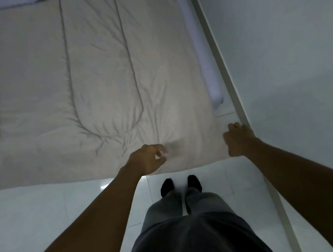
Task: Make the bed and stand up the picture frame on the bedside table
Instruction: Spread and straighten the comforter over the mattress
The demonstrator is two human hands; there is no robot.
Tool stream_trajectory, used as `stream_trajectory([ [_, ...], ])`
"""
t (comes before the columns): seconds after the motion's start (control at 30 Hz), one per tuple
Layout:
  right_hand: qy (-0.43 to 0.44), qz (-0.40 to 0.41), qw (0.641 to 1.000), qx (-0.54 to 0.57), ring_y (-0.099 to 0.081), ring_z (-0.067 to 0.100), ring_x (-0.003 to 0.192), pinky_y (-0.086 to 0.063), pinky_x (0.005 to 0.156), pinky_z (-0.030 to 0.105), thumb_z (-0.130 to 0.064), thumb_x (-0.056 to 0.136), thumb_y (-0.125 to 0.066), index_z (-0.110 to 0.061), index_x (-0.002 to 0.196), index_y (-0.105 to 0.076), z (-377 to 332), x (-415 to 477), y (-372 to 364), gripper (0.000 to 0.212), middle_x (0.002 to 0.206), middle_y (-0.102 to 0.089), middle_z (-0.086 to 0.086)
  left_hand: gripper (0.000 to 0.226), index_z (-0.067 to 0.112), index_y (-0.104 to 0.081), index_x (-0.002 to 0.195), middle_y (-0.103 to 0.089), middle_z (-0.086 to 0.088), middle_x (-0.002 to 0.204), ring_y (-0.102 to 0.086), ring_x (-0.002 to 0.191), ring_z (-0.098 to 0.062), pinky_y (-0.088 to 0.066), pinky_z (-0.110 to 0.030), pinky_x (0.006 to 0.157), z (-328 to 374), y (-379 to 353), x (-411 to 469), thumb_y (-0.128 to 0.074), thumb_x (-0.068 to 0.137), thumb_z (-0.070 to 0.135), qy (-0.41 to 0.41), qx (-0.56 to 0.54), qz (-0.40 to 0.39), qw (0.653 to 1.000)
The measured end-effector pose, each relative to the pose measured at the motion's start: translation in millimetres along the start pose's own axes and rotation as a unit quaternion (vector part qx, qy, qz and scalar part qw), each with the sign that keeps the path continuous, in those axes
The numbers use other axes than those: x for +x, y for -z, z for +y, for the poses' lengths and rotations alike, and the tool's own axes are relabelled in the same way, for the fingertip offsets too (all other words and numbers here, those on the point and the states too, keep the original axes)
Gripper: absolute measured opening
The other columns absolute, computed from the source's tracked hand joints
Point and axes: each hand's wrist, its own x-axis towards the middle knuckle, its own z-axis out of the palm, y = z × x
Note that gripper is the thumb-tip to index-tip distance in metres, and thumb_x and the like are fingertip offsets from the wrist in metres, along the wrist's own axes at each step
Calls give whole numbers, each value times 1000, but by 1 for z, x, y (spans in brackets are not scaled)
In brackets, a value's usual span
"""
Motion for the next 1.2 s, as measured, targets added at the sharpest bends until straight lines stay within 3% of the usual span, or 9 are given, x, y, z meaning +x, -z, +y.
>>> stream_trajectory([
  [0.17, 2, 64, 995, 72, -49, 27, 124, -39, 104, 40, -36, 87, -57, -20, 124, -60, 5, -22, -2, 40, 129, -55, 7, 25, 34, -64, 116, -65, 11, 104, -61, 94, -13, -51, -35, 90, 22, 7, 5, -61, 92, 41, -34, -3, 23, 999],
  [0.37, 10, 137, 973, 183, -53, 25, 119, -40, 103, 39, -34, 90, -55, -23, 122, -59, 12, -37, 17, 35, 125, -59, 4, 23, 32, -64, 115, -67, 5, 101, -63, 87, -15, -49, -28, 82, 63, 28, 16, -59, 94, 39, -42, 16, 35, 998],
  [0.57, 20, 187, 920, 345, -60, 24, 110, -47, 97, 38, -31, 89, -58, -22, 120, -61, 23, -29, 30, 32, 123, -64, 1, 26, 35, -62, 117, -63, 9, 94, -58, 93, -14, -50, -35, 92, 103, 53, 37, -58, 93, 43, -26, 82, 31, 996],
  [0.7, 48, 230, 870, 434, -66, 26, 106, -52, 91, 36, -16, 88, -63, -15, 114, -68, 46, -12, 28, 27, 116, -71, 5, 23, 33, -66, 111, -65, 7, 88, -64, 92, -17, -53, -36, 91, 136, 64, 65, -63, 89, 41, -37, 44, 28, 998],
  [0.87, 32, 282, 780, 558, -66, 15, 85, -42, 70, 2, -5, 88, -60, -12, 104, -74, 100, 19, 46, 22, 100, -74, 5, 20, 30, -70, 107, -71, 0, 92, -67, 79, -14, -51, -25, 76, 196, 74, 112, -66, 88, 34, -50, -67, 69, 994],
  [0.9, 20, 291, 755, 587, -66, 14, 81, -44, 68, 4, -8, 88, -60, -14, 102, -75, 111, 28, 51, 22, 98, -74, 2, 19, 30, -71, 106, -73, -1, 92, -68, 79, -16, -53, -26, 77, 210, 74, 122, -66, 88, 33, -46, -104, 90, 989],
  [1.0, -5, 292, 658, 694, -70, 13, 79, -56, 71, 25, -18, 87, -64, -30, 93, -74, 145, 59, 67, 17, 88, -75, -9, 18, 25, -71, 107, -75, -1, 88, -70, 79, -18, -57, -26, 74, 253, 67, 154, -64, 90, 25, -44, -217, 156, 963],
  [1.1, 13, 298, 582, 756, -71, 10, 87, -56, 76, 22, -16, 88, -70, -37, 86, -70, 185, 83, 84, 21, 92, -75, -8, 18, 17, -70, 111, -75, -6, 92, -67, 73, -14, -47, -10, 56, 297, 62, 187, -61, 95, 18, -51, -268, 171, 947],
  [1.2, 27, 286, 531, 797, -72, 17, 88, -57, 81, 27, -10, 86, -70, -31, 84, -72, 230, 98, 95, 21, 90, -76, -1, 19, 14, -69, 113, -75, -12, 96, -66, 72, -14, -45, -8, 52, 332, 73, 223, -60, 96, 17, -18, -289, 171, 942],
])
